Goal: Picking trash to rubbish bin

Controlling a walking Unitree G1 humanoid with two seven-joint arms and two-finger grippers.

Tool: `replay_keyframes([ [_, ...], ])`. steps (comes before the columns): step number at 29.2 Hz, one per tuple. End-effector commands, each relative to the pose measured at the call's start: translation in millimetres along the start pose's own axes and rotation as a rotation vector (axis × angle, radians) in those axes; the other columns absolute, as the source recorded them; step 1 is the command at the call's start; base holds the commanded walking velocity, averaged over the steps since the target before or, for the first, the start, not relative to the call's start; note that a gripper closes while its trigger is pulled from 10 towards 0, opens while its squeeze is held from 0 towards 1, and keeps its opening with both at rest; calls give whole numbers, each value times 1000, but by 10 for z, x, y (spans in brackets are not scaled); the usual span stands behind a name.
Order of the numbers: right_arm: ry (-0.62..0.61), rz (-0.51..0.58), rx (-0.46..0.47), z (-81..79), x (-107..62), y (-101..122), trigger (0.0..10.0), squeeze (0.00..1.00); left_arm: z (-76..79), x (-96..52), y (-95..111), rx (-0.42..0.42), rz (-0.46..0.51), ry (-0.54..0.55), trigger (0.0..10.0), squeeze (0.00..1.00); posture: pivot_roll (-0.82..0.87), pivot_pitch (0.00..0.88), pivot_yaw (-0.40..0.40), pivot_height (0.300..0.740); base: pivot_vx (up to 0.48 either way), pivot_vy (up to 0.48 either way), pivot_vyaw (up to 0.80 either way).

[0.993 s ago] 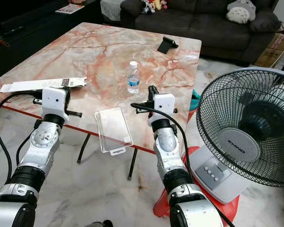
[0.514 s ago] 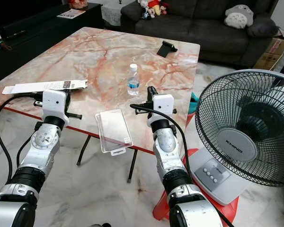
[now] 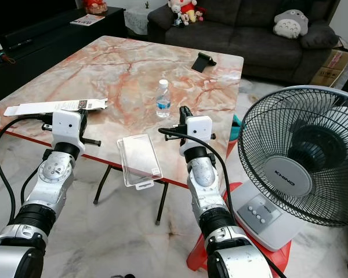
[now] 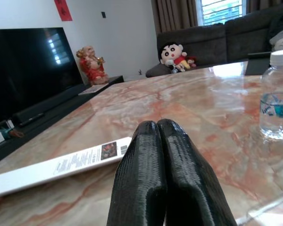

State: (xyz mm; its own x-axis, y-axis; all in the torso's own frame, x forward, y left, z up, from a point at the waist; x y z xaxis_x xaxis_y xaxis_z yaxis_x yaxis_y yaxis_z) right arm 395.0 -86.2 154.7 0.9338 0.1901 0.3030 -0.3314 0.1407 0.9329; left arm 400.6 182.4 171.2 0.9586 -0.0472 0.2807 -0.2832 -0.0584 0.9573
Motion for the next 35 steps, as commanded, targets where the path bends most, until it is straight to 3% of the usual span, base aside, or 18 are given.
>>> replay_keyframes([
  [1,4,2,2,-3,-1,5,10000,0,-40,29,52,-11,18,11,10000,0,33,0,-21,740,0,0,0],
  [19,10,-7,6,-29,4,-3,10000,0,-50,19,-8,-29,-15,11,10000,0,36,20,-25,740,0,0,0],
  [23,15,-17,8,-46,0,-22,10000,0,-49,8,-66,4,-46,4,10000,0,38,25,-27,740,0,0,0],
  [27,26,-94,14,-92,-62,-181,10000,0,53,-38,-242,160,-123,-94,10000,0,44,30,-26,740,0,0,0],
  [28,26,-94,14,-92,-62,-181,10000,0,53,-38,-242,160,-123,-94,10000,0,44,30,-26,740,0,0,0],
  [29,27,-128,17,-103,-93,-251,10000,0,84,-48,-278,222,-137,-125,10000,0,42,32,-25,740,0,0,0],
  [32,28,-137,18,-107,-102,-270,10000,0,92,-51,-288,238,-140,-134,10000,0,42,32,-25,740,0,0,0],
  [35,12,-250,71,-106,-269,-528,10000,0,273,-94,-417,484,-175,-276,10000,0,46,32,-22,740,0,0,0],
])
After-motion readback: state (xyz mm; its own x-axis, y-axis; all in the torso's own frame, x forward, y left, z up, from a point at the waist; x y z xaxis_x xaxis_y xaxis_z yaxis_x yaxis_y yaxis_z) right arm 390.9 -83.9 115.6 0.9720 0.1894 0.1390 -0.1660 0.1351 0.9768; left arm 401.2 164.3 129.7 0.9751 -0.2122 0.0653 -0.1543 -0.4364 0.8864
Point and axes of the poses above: a point about 5 cm out from each wrist's last joint towards the gripper, its own x axis pointing out of the wrist towards the gripper, its own y axis along the axis of the wrist's last joint, z = x × y, the point moved 4 cm from there along x, pointing out of the wrist towards the gripper, and after that the axes turned 11 degrees about -x, right-handed, at the moved point
